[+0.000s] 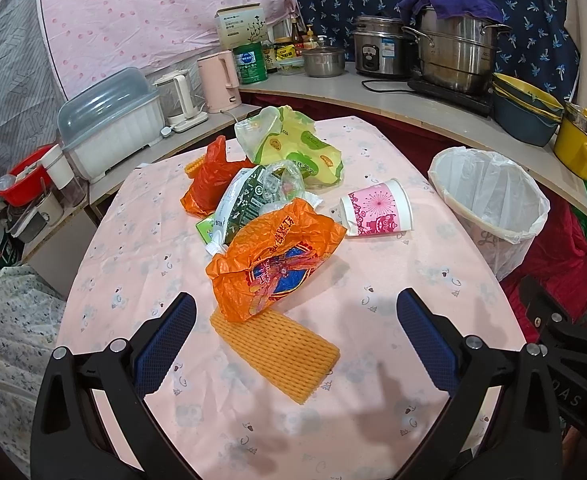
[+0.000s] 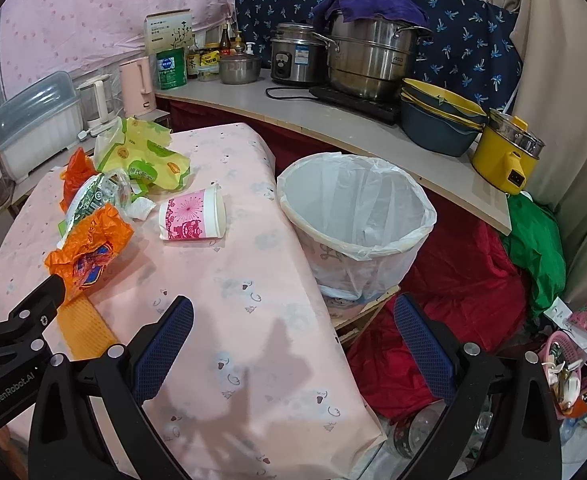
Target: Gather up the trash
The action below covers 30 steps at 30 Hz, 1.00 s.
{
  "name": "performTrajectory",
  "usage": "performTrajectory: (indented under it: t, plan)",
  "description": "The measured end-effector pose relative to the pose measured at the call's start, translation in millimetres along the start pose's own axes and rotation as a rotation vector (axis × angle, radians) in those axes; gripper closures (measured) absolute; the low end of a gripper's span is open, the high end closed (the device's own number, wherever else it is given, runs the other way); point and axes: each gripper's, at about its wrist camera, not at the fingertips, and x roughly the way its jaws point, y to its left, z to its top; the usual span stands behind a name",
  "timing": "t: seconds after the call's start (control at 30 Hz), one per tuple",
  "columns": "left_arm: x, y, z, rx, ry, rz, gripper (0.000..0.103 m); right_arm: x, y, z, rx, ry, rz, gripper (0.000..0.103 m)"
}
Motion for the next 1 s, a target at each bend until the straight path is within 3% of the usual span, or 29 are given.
performTrajectory:
  t: [0.53, 1.0]
  plan:
    - [11, -1, -2, -0.001, 0.009, -0.044, 0.007, 5, -4, 2, 0.022, -0.004, -0.004, 0.007]
    - [71, 58, -5, -0.102, 0.076, -0.062, 0.007, 40, 5, 19, 0.048, -0.004, 0.050, 0.007]
